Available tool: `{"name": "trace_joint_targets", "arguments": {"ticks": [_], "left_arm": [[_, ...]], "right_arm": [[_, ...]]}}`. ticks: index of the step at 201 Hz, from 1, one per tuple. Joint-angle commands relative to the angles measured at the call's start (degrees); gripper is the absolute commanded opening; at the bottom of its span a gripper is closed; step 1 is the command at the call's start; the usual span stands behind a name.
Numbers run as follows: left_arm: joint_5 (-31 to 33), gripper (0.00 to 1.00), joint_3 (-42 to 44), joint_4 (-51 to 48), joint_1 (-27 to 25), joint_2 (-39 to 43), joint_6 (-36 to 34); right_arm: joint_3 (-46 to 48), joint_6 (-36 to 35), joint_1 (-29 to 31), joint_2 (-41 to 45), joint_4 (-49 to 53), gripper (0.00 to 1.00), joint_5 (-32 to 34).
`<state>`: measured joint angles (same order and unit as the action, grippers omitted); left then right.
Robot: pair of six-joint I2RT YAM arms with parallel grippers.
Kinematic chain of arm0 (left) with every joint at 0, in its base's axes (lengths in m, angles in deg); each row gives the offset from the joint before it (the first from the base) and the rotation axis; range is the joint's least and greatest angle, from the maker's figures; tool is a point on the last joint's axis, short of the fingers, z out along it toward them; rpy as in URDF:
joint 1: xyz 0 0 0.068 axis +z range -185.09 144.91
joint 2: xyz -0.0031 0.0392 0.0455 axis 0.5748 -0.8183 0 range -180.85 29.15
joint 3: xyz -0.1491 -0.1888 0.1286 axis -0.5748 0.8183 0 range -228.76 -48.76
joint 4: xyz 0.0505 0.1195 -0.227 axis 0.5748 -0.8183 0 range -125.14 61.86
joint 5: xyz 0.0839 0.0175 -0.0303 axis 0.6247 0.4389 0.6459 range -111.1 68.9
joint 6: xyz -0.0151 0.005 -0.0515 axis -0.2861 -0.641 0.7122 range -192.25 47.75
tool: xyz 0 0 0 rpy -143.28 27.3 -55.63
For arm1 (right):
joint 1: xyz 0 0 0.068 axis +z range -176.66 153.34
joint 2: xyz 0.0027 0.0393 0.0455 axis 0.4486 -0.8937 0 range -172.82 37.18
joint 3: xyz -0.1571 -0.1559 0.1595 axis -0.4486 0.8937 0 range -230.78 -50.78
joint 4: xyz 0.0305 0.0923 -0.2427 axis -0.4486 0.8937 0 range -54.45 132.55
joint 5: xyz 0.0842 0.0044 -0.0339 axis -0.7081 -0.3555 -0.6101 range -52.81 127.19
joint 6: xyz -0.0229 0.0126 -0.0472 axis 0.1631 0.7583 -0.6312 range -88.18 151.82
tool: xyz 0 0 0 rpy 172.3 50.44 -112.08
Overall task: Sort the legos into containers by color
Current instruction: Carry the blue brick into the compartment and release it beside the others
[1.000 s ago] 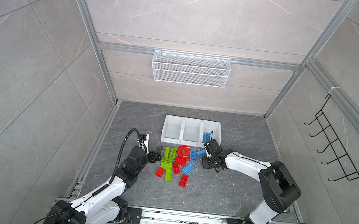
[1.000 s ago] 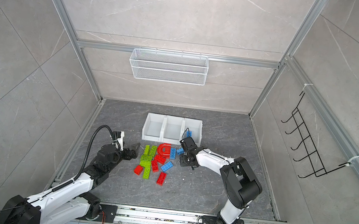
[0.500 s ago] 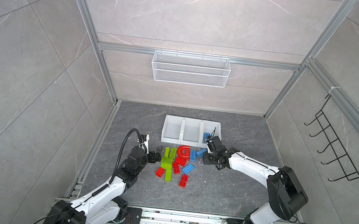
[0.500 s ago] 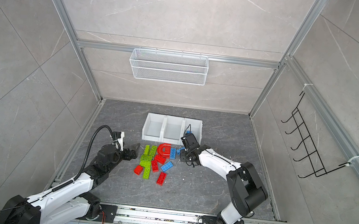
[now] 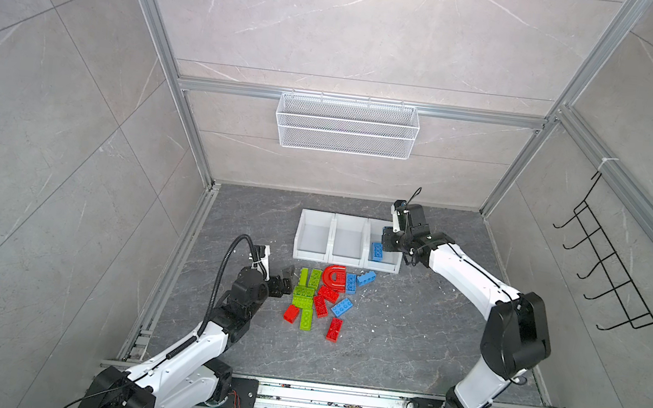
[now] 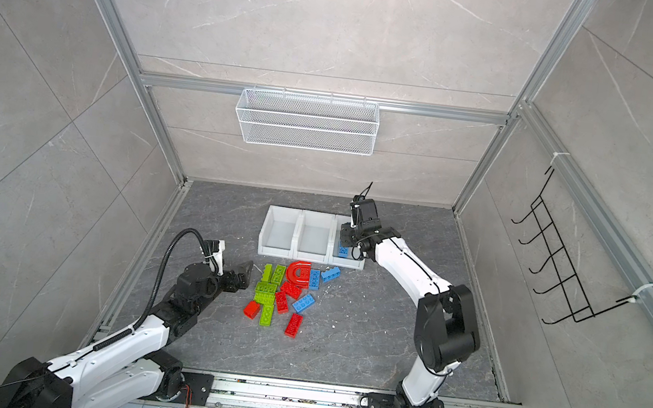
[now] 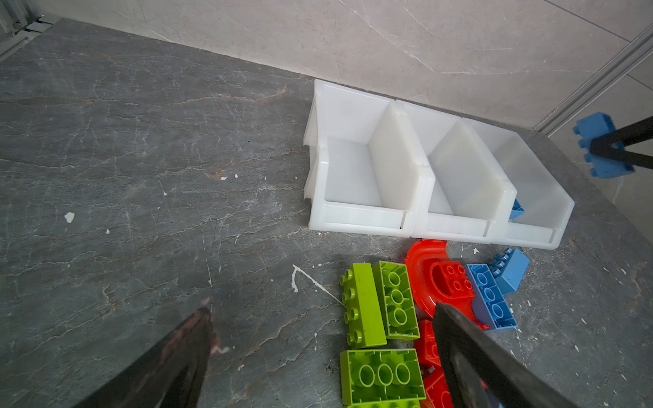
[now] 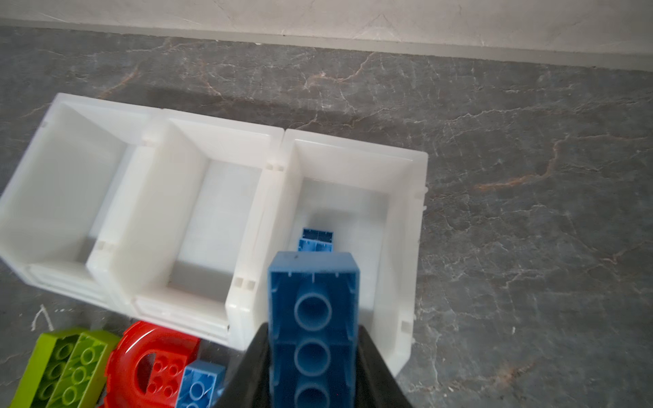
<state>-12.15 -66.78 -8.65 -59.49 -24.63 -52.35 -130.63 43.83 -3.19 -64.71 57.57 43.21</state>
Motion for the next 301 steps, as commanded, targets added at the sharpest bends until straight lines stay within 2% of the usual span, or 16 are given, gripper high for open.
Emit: {"name": "trace_joint_targets", "arguments": {"ticks": [1,101,137,173,206,232,259,301], "left_arm": [[1.2,0.99,-1.3,1.2,0.1,0.9,-0.7],[1.5,0.99,-1.5,1.3,0.1,0.1,-0.8],[1.2,0.99,-1.3,1.5,0.1,0.0,-0.6],[0.8,0.99,-1.6,1.6,0.1,-0.7,-0.4],[0.6,0.99,-1.6,1.6,0.1,-0.7,-0.5],[0.8,0.99,-1.4,1.6,0.1,-0.3,-0.4],[0.5,0.99,-1.5,1.6,0.1,-0.4,-0.3],[0.4,0.99,-1.6,1.8,0.1,-0.8,-0.1]], "right_arm": [[-2.7,-1.5,-0.2,-4.0,0.4,0.29,-0.6],[-4.2,-1.3,-2.1,-13.0,-1.1,0.32,1.9],[-4.2,-1.2,-2.1,-13.3,-1.1,0.38,2.0],[-4.5,-1.0,-2.1,-11.6,-0.6,0.51,1.2],[-3.9,-0.9,-1.9,-7.4,0.8,0.54,-0.3],[0.6,1.6,-0.9,-0.9,-0.4,0.55,-4.3],[10.7,6.4,2.2,6.7,-5.9,0.57,-5.1],[22.5,14.5,7.4,9.6,-14.9,0.58,-4.6]]}}
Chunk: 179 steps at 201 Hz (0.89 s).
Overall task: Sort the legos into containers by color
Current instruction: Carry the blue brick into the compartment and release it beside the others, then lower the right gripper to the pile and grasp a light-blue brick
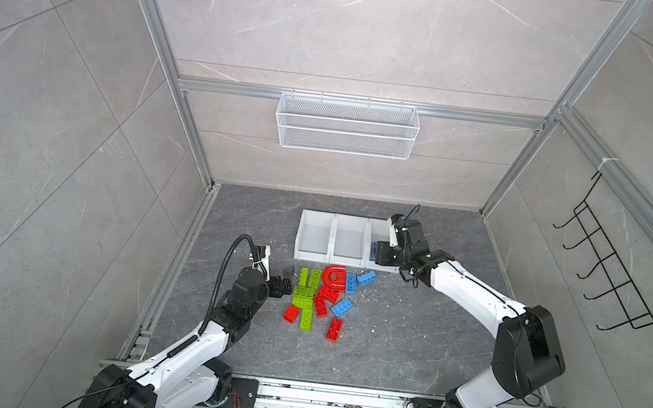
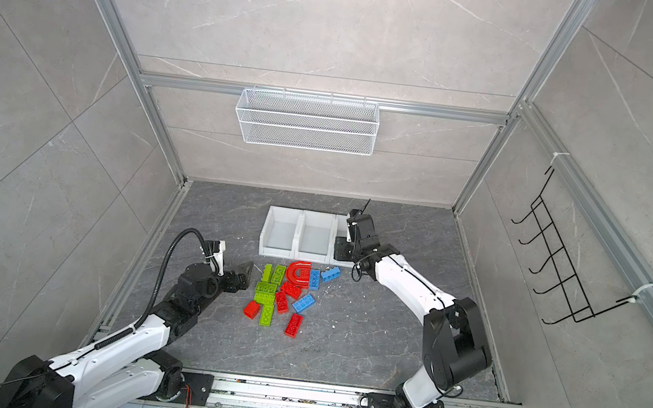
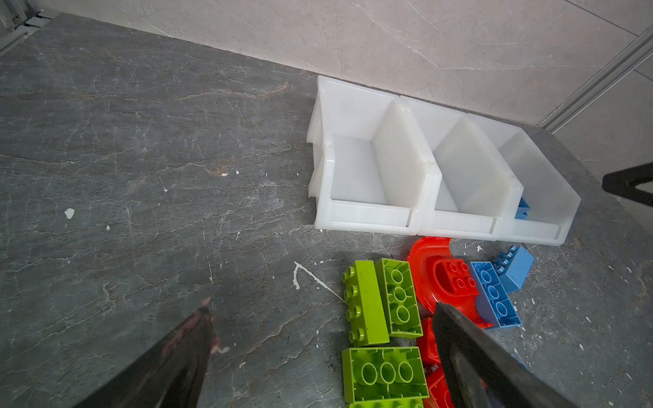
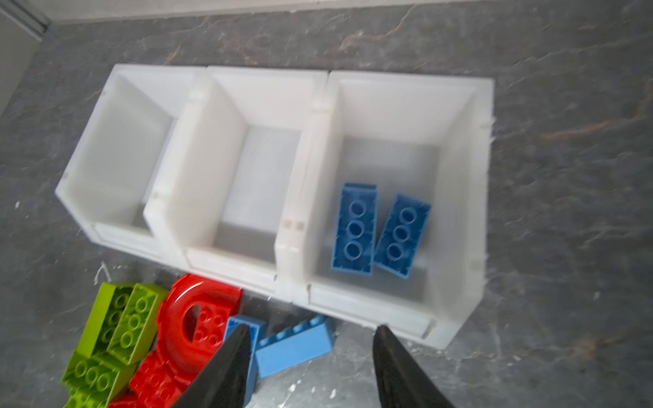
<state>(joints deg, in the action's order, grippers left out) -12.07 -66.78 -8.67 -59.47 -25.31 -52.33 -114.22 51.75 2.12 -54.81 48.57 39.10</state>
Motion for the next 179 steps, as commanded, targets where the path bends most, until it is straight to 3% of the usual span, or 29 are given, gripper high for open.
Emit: {"name": "trace_joint_targets", "arguments": {"ticks": [1,38,179], "left_arm": [[0.4,0.99,-1.6,1.8,0.0,-0.1,-0.1],[0.5,0.99,-1.6,1.7,0.0,0.1,-0.2],[0.4,0.99,-1.4,1.3,0.1,1.3,-0.2]], "right_arm": [[6.2,6.8,2.2,-0.3,-6.2,0.58,-0.6],[9.9,10.3,3.7,-2.8,-10.6,0.58,-0.5],[7.0,9.5,3.7,-9.9,-10.2,0.62,2.6]]}}
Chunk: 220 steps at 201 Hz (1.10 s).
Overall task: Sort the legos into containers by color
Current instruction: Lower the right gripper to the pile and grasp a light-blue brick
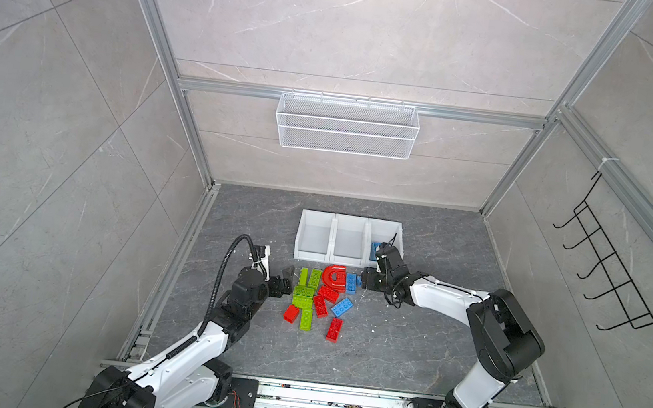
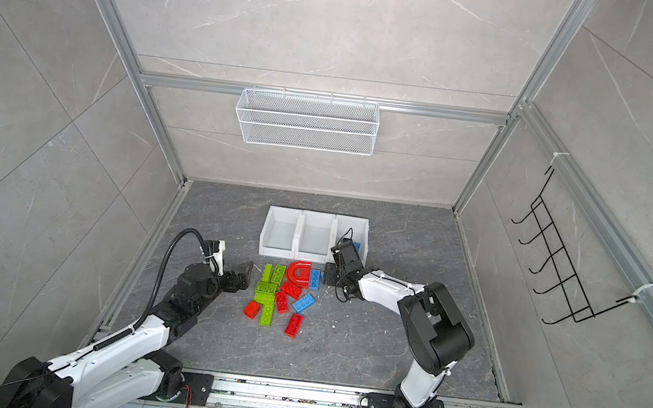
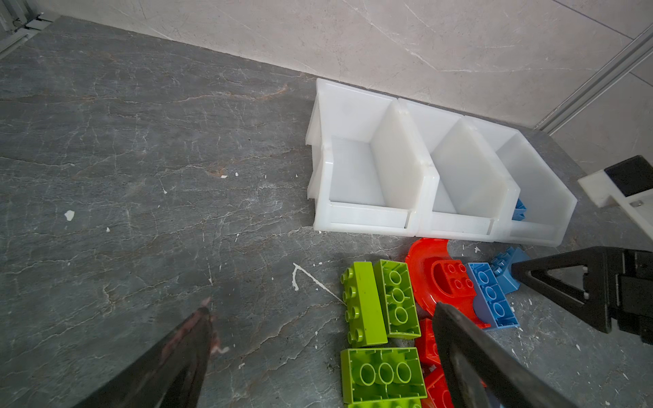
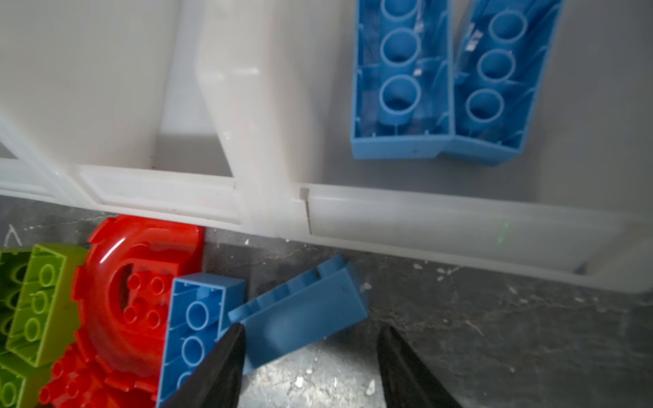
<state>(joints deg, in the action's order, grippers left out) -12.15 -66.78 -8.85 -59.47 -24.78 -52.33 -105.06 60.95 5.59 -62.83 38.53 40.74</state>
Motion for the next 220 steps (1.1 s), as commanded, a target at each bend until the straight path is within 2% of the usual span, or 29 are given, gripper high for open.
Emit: {"name": "trace_joint_targets", "arguments": {"ticks": [1,66,119,180,220], "left_arm": [[0.5,0.99,-1.3,1.5,0.1,0.8,-0.2],[0.7,0.99,-1.3,1.5,0.0,1.0,-0.4],[0.9,0.99,-1.3,1.5,0.1,1.0,-0.6],[0.5,0.99,-1.4,2.0,0.1,0.0,-0.2],[0.2,0.99,-1.5,2.3,0.0,-0.5,-0.1]], "right_arm": [[-2.1,0.3,0.3,-1.9,-0.2,0.62,1.0],[-3.9,0.6,0.3,-4.8,-0.8,0.63,0.2],[-1.9,0.6,0.2,-4.0,1.9,0.61,2.5],[5.4,-0.2,-1.5,6.2,6.1,0.59,3.7],[5.7,-3.4,-1.8,13.5,9.3,0.61,2.0]]}}
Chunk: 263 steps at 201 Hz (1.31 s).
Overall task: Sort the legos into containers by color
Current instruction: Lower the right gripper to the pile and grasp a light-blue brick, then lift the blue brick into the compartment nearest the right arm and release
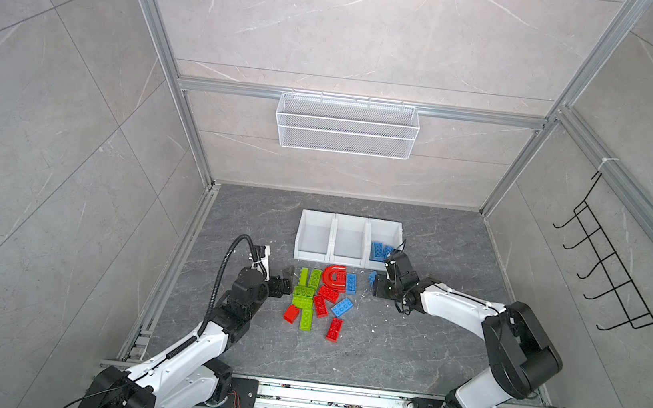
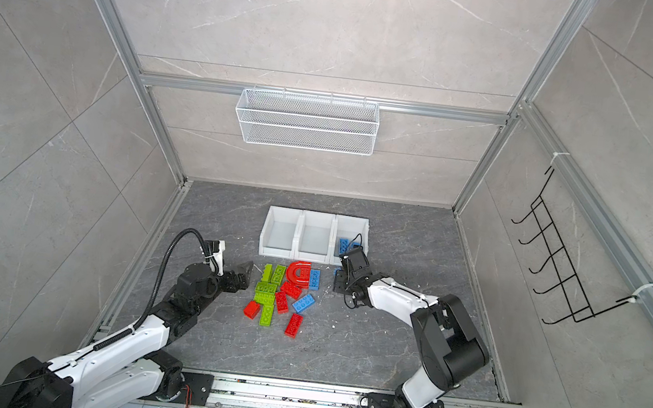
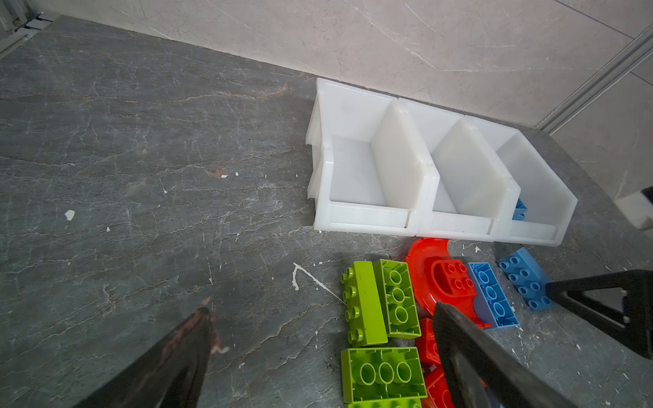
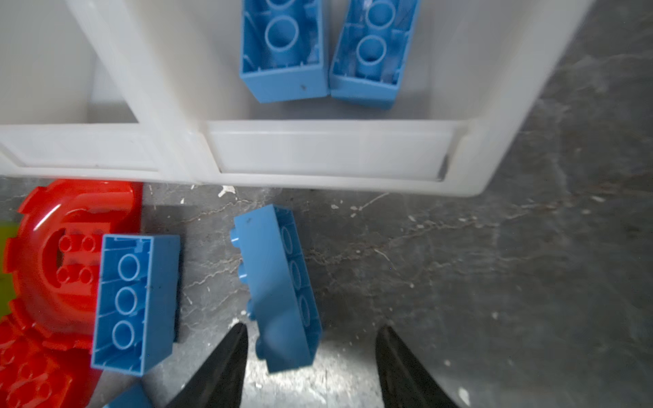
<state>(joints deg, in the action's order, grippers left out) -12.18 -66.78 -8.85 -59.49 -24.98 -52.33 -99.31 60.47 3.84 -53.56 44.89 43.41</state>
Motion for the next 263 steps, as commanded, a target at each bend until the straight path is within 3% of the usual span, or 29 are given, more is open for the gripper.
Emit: {"name": "trace_joint_targets", "arguments": {"ticks": [1,74,148,263], "left_arm": [[0.3,0.99,-1.5,2.3,0.1,-0.3,-0.1],[0.6,0.99,-1.3,2.2,0.1,-0.2,-0.4],[0.8,0.99,-1.3,1.9,0.1,0.2,-0.5],[0.9,0.99,-1.3,1.7,0.1,0.5,-0.4]], "right_arm": [[-0.1,-3.0,0.1,4.3,3.0,0.61,-0.8],[-10.9,-16.4,0.0,-6.2,8.6,0.6,-2.3],[-13.3,-16.0,0.0,-12.4,7.1,0.56,-2.8],[-10.8,-14.0,0.0,-9.6,6.4,0.34,-1.3]]}}
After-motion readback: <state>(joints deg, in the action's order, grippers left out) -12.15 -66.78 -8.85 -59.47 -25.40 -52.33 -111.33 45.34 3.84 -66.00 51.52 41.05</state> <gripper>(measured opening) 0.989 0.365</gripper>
